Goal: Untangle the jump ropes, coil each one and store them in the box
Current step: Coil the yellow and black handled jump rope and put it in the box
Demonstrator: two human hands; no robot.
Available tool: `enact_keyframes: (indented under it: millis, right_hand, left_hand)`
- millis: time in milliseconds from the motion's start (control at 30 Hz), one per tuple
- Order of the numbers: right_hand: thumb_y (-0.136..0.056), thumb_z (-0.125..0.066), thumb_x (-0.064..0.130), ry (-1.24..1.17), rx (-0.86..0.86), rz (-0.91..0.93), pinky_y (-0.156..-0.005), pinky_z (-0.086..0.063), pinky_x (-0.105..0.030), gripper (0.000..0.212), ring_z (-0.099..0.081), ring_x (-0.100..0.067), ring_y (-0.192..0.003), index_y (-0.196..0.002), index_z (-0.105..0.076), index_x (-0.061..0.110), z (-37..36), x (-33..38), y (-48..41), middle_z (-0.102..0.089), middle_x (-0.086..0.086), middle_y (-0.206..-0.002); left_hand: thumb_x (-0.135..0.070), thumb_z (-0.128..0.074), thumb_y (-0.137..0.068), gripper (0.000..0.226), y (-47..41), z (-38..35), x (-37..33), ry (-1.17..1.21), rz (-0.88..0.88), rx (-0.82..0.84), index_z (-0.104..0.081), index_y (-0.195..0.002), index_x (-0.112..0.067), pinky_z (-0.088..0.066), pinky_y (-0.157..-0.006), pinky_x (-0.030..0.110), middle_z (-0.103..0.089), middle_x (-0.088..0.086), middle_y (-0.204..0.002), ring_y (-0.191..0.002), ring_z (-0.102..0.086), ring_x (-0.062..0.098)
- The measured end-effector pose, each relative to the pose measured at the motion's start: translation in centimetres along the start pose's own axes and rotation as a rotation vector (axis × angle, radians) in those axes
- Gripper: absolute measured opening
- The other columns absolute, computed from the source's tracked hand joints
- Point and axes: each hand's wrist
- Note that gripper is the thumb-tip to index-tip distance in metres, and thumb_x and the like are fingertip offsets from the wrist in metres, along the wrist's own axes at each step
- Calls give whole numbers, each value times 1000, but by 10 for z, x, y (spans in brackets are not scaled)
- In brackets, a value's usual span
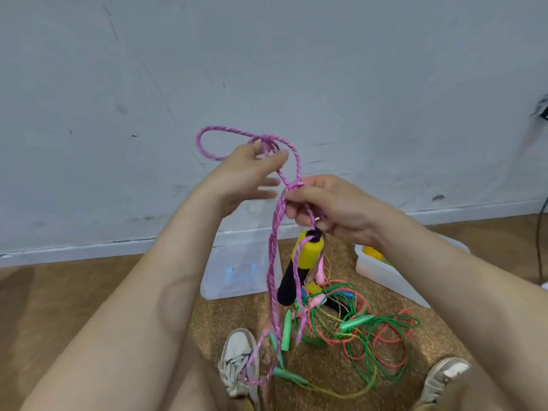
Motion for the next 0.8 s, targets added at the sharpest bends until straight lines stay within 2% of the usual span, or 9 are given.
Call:
enact_keyframes:
  millis: [133,200,267,367,500,600,667,733,800]
  right_hand:
    - [-96,-53,12,-174,-208,81,-31,-19,-14,25,-40,-6,-46,-71,-57,12,8,11,-1,-54,0,-61]
    - [-96,-55,15,-237,-268,106,-33,-20,-15,25,-38,-9,-51,-72,-58,13,12,12,-3,-53,1,-62]
    - [-95,-58,21,-149,-276,94,-36,-23,-16,24,-40,-10,-56,-72,-62,14,19,13,-3,-55,2,-65]
    - [-90,-65,28,521,-252,-73,-52,-37,-24,24,-47,-13,-65,-76,-69,9,46,15,4,-58,-1,-70]
    - [-82,-71,41,1288,-315,-345,-71,-43,-32,36,-54,-24,-84,-100,-59,12,64,4,10,-59,-9,-102]
    - [-73,-81,38,936,-262,-86,-86,-43,-32,56,-52,-19,-103,-115,-47,23,45,4,9,-45,-6,-117]
    - [-78,-79,23,563,-53,52,-93,-44,-26,50,-56,-14,-109,-121,-52,21,27,3,8,-55,-5,-120]
    - [-89,-67,13,419,79,83,-81,-47,-20,14,-64,-16,-88,-102,-62,9,8,-5,6,-68,-12,-95]
    - [-96,-57,15,428,99,13,-70,-46,-24,19,-64,-21,-70,-79,-61,7,4,-17,0,-64,-10,-64]
  left_hand:
    - [-61,-42,-89,62,14,8,2,-171,142,239,-62,-114,-7,-57,-84,40,-70,12,-104,-88,-71,29]
    - [-58,-43,-86,61,25,3,-3,-210,74,406,-65,-109,-6,-55,-83,34,-73,10,-85,-81,-70,26]
    - [-43,-50,-93,42,26,-2,-5,-283,-50,337,-70,-93,-6,-50,-68,31,-59,0,-61,-61,-57,14]
    - [-37,-58,-93,30,25,5,-9,-406,-232,23,-69,-75,-16,-34,-52,20,-39,-12,-47,-46,-36,2]
    - [-41,-63,-88,33,31,6,-17,-430,-315,-13,-70,-75,-12,-25,-44,14,-37,-13,-41,-43,-34,4]
    - [-33,-64,-90,25,35,-1,-25,-365,-384,3,-72,-78,-13,-33,-55,16,-51,-10,-49,-51,-41,0]
    - [-22,-62,-93,23,37,-5,-29,-214,-453,-3,-70,-81,-4,-35,-56,15,-56,-9,-52,-52,-45,0]
    - [-12,-57,-95,20,36,-7,-33,-17,-504,-88,-65,-78,-4,-30,-46,9,-47,-16,-43,-41,-40,-4]
    - [-17,-55,-95,26,30,2,-33,252,-504,-264,-63,-70,-15,-21,-39,14,-34,-15,-41,-37,-27,1]
Point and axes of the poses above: each hand's wrist, its own y-axis away from the middle knuckle, its own z-axis out of the back of the hand, x = y × z
